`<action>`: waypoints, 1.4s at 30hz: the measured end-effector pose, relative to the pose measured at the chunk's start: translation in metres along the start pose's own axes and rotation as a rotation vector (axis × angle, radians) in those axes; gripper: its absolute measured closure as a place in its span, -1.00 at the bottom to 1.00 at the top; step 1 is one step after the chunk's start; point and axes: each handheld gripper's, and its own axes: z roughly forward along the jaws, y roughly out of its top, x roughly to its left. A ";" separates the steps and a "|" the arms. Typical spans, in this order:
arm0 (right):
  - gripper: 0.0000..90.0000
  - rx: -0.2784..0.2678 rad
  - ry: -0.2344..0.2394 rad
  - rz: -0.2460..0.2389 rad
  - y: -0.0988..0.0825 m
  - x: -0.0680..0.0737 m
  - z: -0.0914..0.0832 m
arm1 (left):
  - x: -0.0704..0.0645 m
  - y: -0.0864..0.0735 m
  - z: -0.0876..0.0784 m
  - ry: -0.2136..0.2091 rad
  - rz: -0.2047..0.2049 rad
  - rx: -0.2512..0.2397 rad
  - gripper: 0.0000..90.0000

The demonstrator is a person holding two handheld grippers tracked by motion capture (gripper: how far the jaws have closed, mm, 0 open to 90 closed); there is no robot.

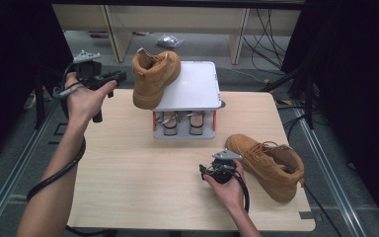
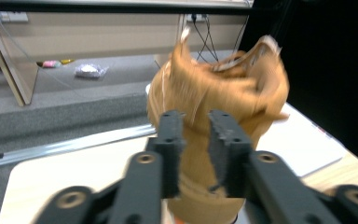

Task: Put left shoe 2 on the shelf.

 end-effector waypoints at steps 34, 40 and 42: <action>-0.27 0.000 -0.007 0.001 0.000 0.002 0.000 | -0.009 -0.090 0.048 0.037 0.069 0.180 1.00; -0.27 0.002 0.002 -0.002 0.000 0.002 0.001 | -0.012 -0.089 0.049 0.049 0.077 0.182 1.00; -0.27 -0.013 0.009 -0.004 -0.001 0.002 0.003 | -0.013 -0.089 0.049 0.048 0.085 0.184 1.00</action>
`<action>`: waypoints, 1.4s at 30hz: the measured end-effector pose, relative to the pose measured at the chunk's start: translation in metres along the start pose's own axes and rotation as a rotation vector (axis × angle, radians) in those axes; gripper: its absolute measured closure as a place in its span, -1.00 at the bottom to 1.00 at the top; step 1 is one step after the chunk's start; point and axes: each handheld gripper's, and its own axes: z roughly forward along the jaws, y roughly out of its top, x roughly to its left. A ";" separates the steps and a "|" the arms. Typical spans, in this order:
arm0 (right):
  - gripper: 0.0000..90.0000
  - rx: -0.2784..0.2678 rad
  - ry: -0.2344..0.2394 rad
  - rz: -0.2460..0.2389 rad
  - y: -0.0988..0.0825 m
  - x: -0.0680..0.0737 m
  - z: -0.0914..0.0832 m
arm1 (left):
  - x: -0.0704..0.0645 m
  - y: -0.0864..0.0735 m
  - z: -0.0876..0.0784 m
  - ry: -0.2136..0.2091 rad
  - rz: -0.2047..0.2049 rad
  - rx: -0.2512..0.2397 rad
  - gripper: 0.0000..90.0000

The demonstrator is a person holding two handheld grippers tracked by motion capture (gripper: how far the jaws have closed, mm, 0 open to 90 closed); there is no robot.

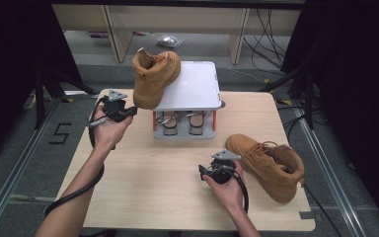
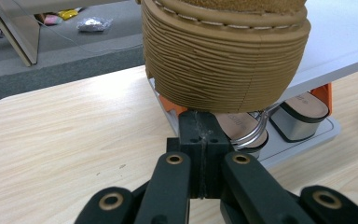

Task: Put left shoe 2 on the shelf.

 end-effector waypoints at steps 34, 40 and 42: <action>-0.28 0.011 -0.009 -0.005 0.001 -0.003 -0.004 | -0.037 0.020 0.016 -0.078 0.054 0.067 1.00; -0.28 0.007 -0.014 -0.008 0.001 -0.003 -0.004 | -0.039 0.021 0.017 -0.083 0.073 0.085 1.00; -0.28 -0.002 -0.003 -0.006 0.001 -0.004 -0.003 | -0.038 0.019 0.018 -0.082 0.074 0.082 1.00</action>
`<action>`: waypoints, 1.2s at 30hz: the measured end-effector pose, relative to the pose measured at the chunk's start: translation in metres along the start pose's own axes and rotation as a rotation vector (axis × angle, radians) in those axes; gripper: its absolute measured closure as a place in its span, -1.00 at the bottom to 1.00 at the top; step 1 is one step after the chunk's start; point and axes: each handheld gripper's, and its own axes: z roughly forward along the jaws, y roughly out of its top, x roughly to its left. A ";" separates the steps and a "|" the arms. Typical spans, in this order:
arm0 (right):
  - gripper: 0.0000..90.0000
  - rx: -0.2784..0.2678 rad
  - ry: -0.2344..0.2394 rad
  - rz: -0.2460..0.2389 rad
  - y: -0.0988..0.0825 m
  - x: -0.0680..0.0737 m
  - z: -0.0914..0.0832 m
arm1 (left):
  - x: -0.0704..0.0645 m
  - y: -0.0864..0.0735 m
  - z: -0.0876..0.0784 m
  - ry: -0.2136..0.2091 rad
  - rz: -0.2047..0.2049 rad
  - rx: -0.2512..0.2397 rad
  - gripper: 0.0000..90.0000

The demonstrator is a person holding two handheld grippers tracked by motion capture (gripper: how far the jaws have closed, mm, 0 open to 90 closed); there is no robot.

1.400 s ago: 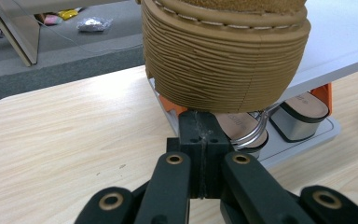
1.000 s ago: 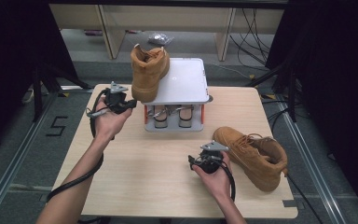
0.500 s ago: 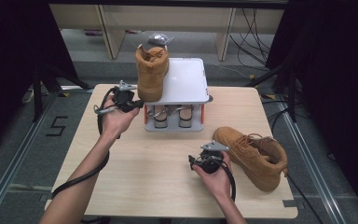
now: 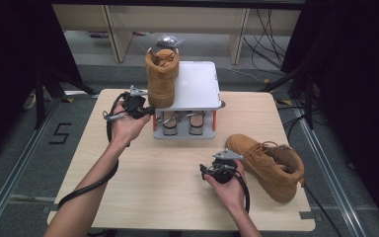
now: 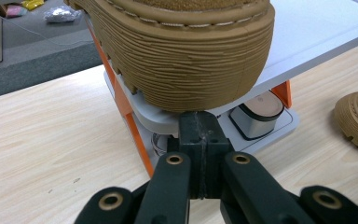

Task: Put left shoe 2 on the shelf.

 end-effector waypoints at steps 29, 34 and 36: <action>-0.28 -0.029 -0.003 0.002 0.008 -0.008 -0.010 | 0.009 -0.043 -0.029 0.032 -0.008 -0.100 0.54; -0.24 -0.045 -0.014 0.011 0.011 -0.014 -0.016 | 0.008 -0.053 -0.027 0.020 -0.016 -0.116 0.45; -0.22 -0.042 -0.024 0.027 0.013 -0.015 -0.019 | 0.008 -0.056 -0.026 0.013 -0.017 -0.107 0.40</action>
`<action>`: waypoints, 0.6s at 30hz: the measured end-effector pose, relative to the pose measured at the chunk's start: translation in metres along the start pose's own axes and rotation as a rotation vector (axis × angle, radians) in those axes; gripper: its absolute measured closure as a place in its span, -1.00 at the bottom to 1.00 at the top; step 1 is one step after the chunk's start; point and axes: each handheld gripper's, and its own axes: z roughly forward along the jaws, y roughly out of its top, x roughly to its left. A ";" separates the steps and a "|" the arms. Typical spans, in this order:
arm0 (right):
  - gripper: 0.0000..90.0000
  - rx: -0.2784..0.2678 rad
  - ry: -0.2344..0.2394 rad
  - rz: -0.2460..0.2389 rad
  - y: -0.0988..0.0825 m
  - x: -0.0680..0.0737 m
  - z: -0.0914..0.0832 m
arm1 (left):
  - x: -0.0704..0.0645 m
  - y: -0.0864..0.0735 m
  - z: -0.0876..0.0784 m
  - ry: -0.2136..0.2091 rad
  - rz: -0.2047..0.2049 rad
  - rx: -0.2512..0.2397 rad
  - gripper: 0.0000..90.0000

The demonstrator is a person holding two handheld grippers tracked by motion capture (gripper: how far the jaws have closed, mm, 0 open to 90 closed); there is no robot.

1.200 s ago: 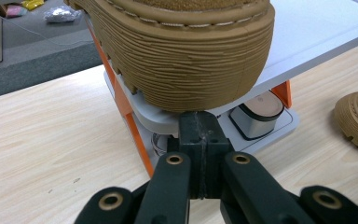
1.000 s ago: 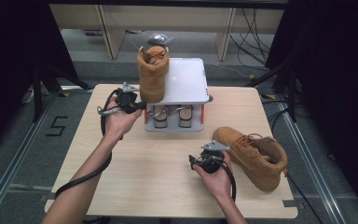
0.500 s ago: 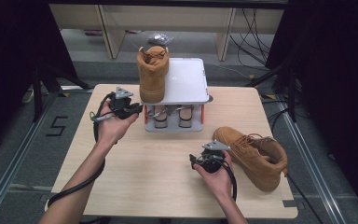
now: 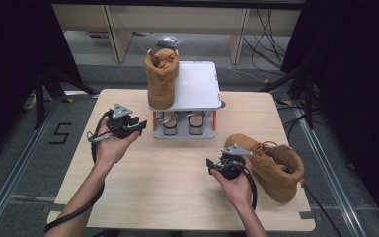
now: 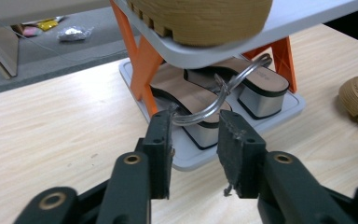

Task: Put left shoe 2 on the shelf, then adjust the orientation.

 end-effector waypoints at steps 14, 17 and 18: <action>-0.05 -0.023 -0.012 0.047 0.009 -0.012 -0.010 | 0.006 -0.016 -0.004 0.023 0.004 0.006 0.17; 0.04 0.009 -0.005 0.056 0.011 -0.012 -0.013 | 0.009 -0.020 -0.008 0.034 0.005 -0.002 0.20; 0.08 -0.020 -0.012 0.035 0.010 -0.013 -0.011 | 0.010 -0.021 -0.009 0.035 0.004 -0.001 0.20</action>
